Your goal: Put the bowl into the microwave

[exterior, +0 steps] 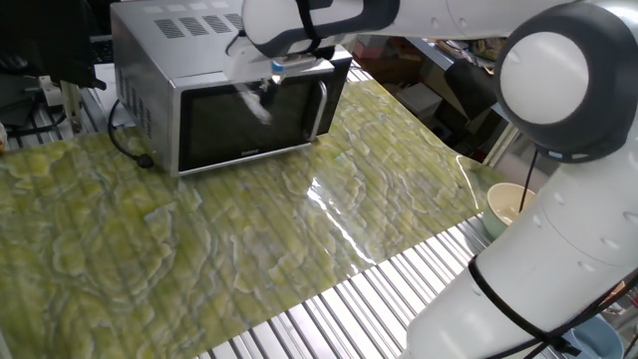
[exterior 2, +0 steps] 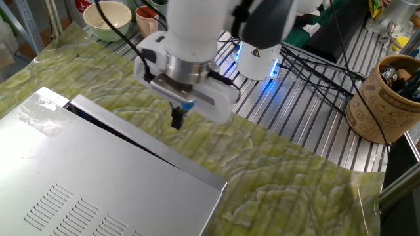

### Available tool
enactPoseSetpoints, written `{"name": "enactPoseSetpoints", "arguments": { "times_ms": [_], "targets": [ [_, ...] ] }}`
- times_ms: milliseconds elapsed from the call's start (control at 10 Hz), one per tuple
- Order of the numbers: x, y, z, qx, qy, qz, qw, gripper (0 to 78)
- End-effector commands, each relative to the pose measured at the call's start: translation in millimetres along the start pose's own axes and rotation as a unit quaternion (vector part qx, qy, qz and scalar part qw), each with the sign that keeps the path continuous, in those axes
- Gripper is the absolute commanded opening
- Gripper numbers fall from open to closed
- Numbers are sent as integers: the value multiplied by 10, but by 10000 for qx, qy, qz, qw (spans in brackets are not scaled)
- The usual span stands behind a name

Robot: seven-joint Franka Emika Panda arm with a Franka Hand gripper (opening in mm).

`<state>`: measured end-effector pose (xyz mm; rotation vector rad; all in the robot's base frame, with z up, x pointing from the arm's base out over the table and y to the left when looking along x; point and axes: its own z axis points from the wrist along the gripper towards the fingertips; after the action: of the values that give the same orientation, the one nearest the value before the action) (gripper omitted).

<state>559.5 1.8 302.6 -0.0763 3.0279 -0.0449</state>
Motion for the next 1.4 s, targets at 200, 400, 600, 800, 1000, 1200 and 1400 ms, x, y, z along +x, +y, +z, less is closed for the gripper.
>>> {"name": "enactPoseSetpoints", "arguments": {
  "times_ms": [200,400,600,800,1000,1200,1400],
  "targets": [
    [11,-60,29,-131,-31,113,9998,11],
    [15,-81,40,-145,-32,143,9998,11],
    [12,-62,30,-642,123,160,9977,11],
    [12,-62,30,-403,182,761,9961,11],
    [12,-62,30,-326,188,967,9946,11],
    [12,-62,30,30,244,1344,9906,11],
    [-48,-116,17,60,301,1217,9921,11]
  ]
}}
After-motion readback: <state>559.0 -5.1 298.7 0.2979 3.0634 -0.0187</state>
